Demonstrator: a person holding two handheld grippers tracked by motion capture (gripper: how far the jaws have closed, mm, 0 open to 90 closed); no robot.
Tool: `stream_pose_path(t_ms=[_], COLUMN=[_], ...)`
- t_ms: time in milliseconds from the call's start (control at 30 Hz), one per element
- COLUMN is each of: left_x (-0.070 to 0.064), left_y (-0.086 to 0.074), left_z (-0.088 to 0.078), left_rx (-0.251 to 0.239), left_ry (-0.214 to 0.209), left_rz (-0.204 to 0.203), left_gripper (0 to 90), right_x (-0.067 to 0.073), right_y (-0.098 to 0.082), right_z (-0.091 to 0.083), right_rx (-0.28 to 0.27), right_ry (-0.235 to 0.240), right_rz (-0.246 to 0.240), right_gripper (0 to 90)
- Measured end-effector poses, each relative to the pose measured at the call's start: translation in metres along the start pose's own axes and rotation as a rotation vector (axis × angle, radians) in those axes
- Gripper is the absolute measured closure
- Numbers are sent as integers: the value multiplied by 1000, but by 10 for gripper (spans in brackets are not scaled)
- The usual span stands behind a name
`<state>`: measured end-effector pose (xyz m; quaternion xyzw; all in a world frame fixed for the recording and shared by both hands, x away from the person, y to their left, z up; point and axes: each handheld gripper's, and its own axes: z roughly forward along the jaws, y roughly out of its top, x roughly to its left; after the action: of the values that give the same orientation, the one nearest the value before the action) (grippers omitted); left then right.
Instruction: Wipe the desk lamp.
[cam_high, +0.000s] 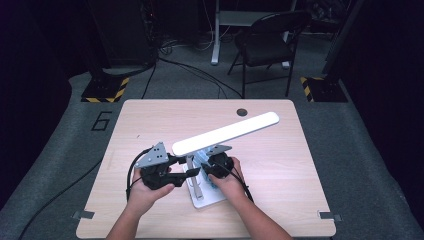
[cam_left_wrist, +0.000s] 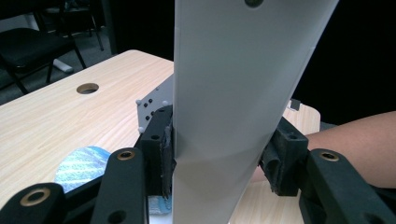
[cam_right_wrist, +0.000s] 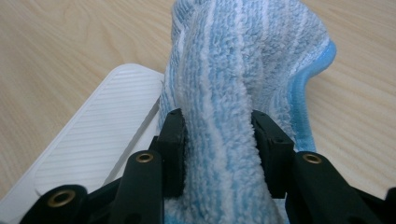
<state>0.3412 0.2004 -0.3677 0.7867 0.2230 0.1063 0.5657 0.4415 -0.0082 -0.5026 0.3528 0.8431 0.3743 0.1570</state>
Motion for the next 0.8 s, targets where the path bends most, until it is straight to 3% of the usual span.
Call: stream_pose_path(t_ms=[67,200,367,467,500,633,800], left_x=[0,0,0,-1,-1,-2,-2], left_y=[0,-1,-1,-1,-1,-1,-1], left_z=[0,0,0,0,1,1,1], left_rx=[-1,-5,-3,-1,-4,-4,-2], left_ry=[2,2,6,11,16,21,26], left_rz=[5,6,11,14,13,16,19], left_gripper=[514,515,516,516,517,518,518], right_x=[1,-2,-4,-6,-5,-7,-6], right_y=[2,5,8,7,6,6,3], right_z=[2,5,9,8,8,6,2], right_rx=[2,10,-3,-3,-6,-2,5], right_ry=[-4,-8,-7,-3,5,18,25], right_rz=[26,10,31,10,37,51,31], right_gripper=[607,607,607,609,610,613,613])
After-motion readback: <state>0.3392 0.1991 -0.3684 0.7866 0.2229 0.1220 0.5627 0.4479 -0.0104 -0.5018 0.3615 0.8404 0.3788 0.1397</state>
